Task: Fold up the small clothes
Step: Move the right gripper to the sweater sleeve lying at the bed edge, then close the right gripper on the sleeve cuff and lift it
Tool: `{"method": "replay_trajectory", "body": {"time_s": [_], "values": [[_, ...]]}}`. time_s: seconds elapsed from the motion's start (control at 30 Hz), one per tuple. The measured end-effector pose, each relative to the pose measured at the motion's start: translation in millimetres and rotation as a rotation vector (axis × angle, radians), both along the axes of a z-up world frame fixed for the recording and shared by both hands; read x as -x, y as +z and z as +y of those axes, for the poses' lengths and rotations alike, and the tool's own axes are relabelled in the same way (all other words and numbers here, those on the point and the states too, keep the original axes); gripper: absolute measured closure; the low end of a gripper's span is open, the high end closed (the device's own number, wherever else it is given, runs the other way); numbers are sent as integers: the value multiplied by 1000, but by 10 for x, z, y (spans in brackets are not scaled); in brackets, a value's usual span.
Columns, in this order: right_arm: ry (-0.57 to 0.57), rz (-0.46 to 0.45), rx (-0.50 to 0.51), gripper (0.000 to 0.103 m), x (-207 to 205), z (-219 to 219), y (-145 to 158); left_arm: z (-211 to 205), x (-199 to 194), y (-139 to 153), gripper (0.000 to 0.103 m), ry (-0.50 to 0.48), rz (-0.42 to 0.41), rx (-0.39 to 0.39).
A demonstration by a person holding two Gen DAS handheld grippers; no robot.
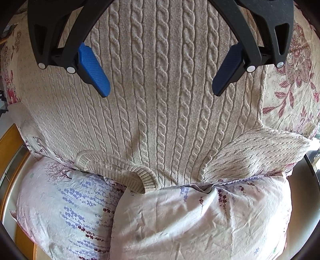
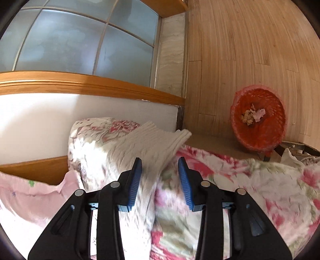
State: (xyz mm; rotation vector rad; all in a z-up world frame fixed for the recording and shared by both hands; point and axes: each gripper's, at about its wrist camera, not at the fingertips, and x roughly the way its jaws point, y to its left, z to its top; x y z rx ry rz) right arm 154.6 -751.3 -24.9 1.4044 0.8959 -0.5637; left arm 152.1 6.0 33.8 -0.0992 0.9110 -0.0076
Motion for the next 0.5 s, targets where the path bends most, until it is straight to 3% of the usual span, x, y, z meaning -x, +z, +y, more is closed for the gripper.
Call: {"method": "replay_trajectory", "body": {"time_s": [0.07, 0.2, 0.37, 0.5], "values": [[0, 5, 52, 62, 40, 66, 118, 7, -4, -3, 2, -1, -1, 9], [35, -71, 70, 62, 112, 272, 287, 14, -5, -15, 2, -11, -7, 23], [85, -80, 21, 63, 25, 453, 161, 31, -13, -15, 2, -17, -15, 43], [79, -104, 13, 77, -57, 540, 46, 73, -18, 0, 2, -11, -29, 60]]}}
